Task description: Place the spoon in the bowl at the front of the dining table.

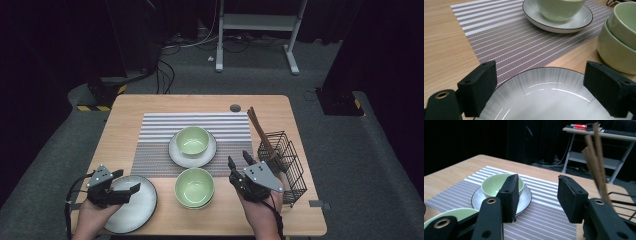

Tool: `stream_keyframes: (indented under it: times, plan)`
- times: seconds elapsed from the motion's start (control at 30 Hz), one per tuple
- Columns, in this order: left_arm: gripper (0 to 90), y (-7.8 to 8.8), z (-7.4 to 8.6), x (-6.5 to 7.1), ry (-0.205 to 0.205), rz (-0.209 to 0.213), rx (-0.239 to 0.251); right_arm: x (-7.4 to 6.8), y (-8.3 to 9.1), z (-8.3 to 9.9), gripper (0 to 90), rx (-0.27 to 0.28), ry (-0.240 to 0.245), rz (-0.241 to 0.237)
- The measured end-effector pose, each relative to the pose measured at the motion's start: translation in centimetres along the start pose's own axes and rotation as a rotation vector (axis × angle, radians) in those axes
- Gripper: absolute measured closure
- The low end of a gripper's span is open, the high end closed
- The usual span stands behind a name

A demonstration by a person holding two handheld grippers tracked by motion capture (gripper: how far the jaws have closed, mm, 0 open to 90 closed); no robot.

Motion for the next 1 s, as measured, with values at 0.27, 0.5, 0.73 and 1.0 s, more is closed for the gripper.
stream_keyframes:
  times: [0.27,0.5,0.73,1.0]
  plan:
    - [12.5,0.0,0.0,-0.1,0.000,-0.002,0.000,1.2,0.2,-0.4,51.1,0.014,-0.014,0.032]
    - [12.7,-0.1,0.1,0.0,-0.003,0.004,-0.006,2.2,0.1,-0.2,51.1,0.001,-0.028,0.054]
    - [12.7,-0.2,0.1,-0.1,-0.005,0.006,-0.010,3.5,0.4,-0.5,50.5,0.017,-0.054,0.086]
    - [12.7,-0.2,0.1,-0.2,-0.007,0.000,-0.008,4.7,0.7,-0.7,50.1,0.031,-0.070,0.114]
Point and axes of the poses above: each handheld gripper's, and its own axes: y roughly backward along the jaws, z roughly out of its underside, x roughly to its right, the point moved 1 cm from there along -y, roughly forward along the jaws, and after that the axes turned 15 degrees about z, right-handed, at the moved point
